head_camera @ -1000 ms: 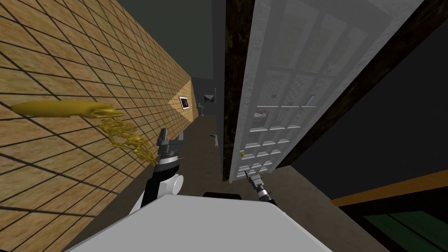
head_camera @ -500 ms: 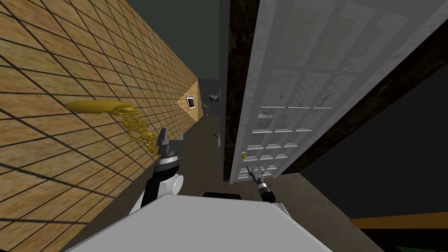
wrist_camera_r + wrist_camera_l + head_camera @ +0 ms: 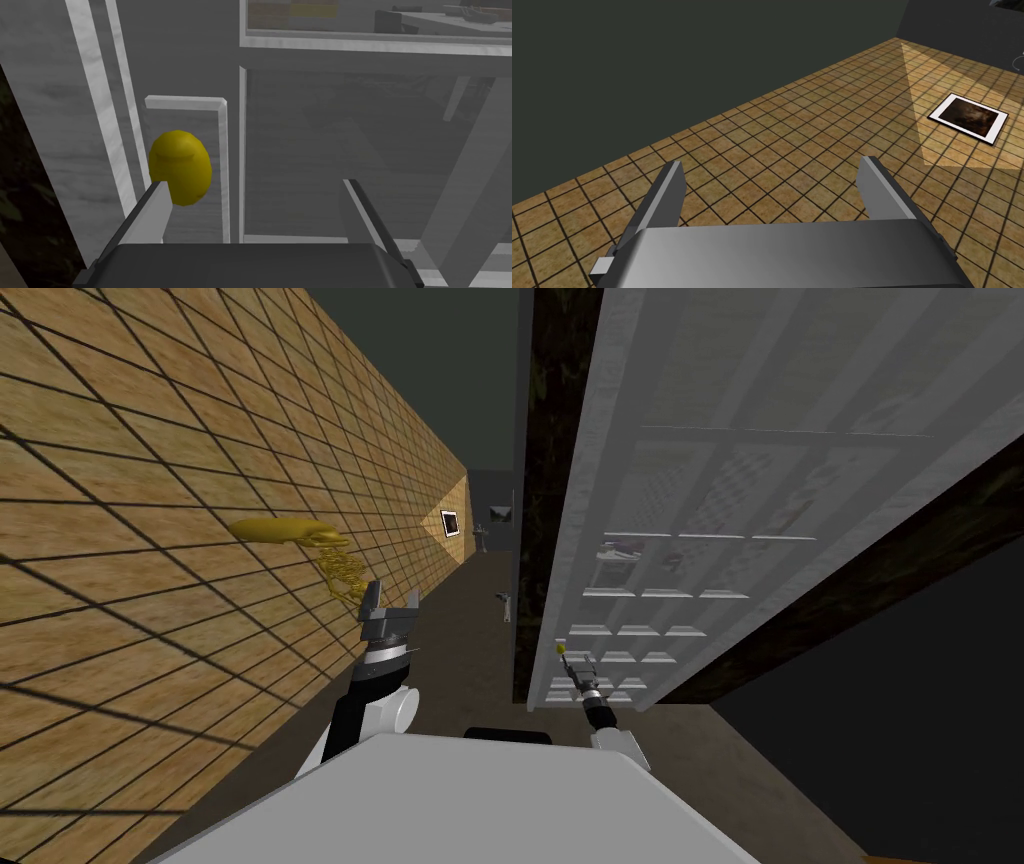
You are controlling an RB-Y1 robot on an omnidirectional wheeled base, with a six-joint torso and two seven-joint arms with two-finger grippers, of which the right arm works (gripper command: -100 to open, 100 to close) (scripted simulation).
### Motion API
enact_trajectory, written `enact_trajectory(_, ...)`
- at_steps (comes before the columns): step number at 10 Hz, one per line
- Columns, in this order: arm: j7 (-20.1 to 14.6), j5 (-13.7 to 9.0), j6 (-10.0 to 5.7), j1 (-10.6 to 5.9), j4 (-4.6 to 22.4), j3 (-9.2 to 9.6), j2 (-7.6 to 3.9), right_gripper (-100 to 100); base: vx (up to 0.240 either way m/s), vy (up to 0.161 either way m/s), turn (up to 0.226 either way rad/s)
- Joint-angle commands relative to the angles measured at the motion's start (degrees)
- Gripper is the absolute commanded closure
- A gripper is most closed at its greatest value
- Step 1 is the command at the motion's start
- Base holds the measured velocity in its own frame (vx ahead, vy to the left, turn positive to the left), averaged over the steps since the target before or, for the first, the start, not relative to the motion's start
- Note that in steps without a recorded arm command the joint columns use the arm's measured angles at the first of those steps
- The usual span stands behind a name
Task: Push the door open
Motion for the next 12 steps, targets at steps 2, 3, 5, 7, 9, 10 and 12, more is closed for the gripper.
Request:
enact_trajectory(2, 1.9, -1.5, -1.41, -2.22, 2.0, -0.77, 0.52, -100, -0.006, -0.041, 0.104)
enact_trajectory(3, 3.0, -2.2, -2.09, -3.55, 3.2, -1.19, 0.93, -100, -0.018, -0.019, 0.08)
enact_trajectory(5, 4.8, -3.5, -3.16, -5.7, 5.2, -1.81, 1.83, -100, -0.026, -0.03, 0.102)
enact_trajectory(7, 5.7, -4.0, -2.6, -5.73, 7.2, -2.75, 1.23, -100, -0.022, -0.018, 0.047)
enact_trajectory(9, 5.7, -4.0, -2.6, -5.73, 7.2, -2.75, 1.23, 100, -0.014, 0.018, 0.021)
enact_trajectory(10, 5.7, -4.0, -2.6, -5.73, 7.2, -2.75, 1.23, 100, -0.004, 0.038, 0.017)
enact_trajectory(12, 5.7, -4.0, -2.6, -5.73, 7.2, -2.75, 1.23, 100, 0.002, 0.012, -0.013)
